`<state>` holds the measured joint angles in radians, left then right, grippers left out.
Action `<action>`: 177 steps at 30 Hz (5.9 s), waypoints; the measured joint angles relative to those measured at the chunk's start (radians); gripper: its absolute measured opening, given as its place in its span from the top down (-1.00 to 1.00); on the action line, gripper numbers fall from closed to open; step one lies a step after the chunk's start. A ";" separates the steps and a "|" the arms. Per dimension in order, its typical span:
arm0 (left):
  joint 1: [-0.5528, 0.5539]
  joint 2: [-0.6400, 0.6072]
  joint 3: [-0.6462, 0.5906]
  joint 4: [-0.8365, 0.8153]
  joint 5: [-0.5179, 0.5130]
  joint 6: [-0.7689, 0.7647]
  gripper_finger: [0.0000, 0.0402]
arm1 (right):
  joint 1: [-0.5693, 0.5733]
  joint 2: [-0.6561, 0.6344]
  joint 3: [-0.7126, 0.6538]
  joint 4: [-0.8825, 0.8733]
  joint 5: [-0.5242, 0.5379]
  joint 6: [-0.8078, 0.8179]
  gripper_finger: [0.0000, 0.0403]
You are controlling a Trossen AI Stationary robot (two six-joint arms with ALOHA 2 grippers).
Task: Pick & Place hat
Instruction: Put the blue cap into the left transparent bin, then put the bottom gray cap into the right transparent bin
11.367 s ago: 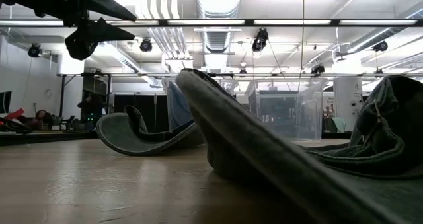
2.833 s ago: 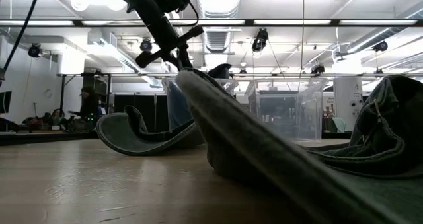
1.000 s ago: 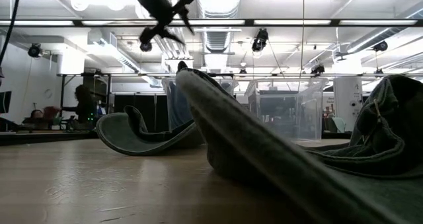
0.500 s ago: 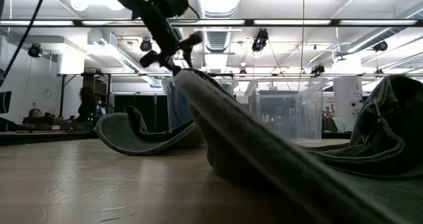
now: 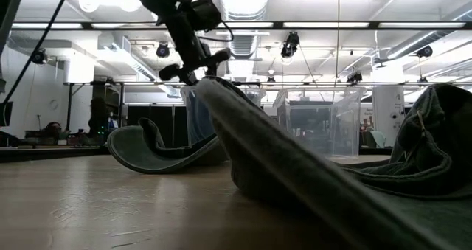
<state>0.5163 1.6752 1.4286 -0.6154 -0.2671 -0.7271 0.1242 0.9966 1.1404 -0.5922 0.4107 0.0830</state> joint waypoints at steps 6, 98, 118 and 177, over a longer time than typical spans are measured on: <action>-0.002 -0.032 0.127 -0.115 0.013 0.078 0.12 | 0.000 0.000 0.000 -0.002 0.000 0.010 0.42; -0.632 -1.015 -0.812 0.019 -0.242 0.045 0.12 | 0.605 0.615 -0.066 0.192 -0.315 1.391 0.24; -0.632 -1.074 -0.802 0.011 -0.152 0.096 0.12 | 0.595 0.787 -0.068 0.240 -0.226 1.405 -0.10; -0.632 -1.064 -0.807 0.013 -0.089 0.038 0.12 | 0.583 0.464 -0.101 0.228 0.148 1.082 0.95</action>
<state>-0.1158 0.6109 0.6220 -0.6028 -0.3561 -0.6891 0.7074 1.4602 1.0396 -0.3644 0.5583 1.1652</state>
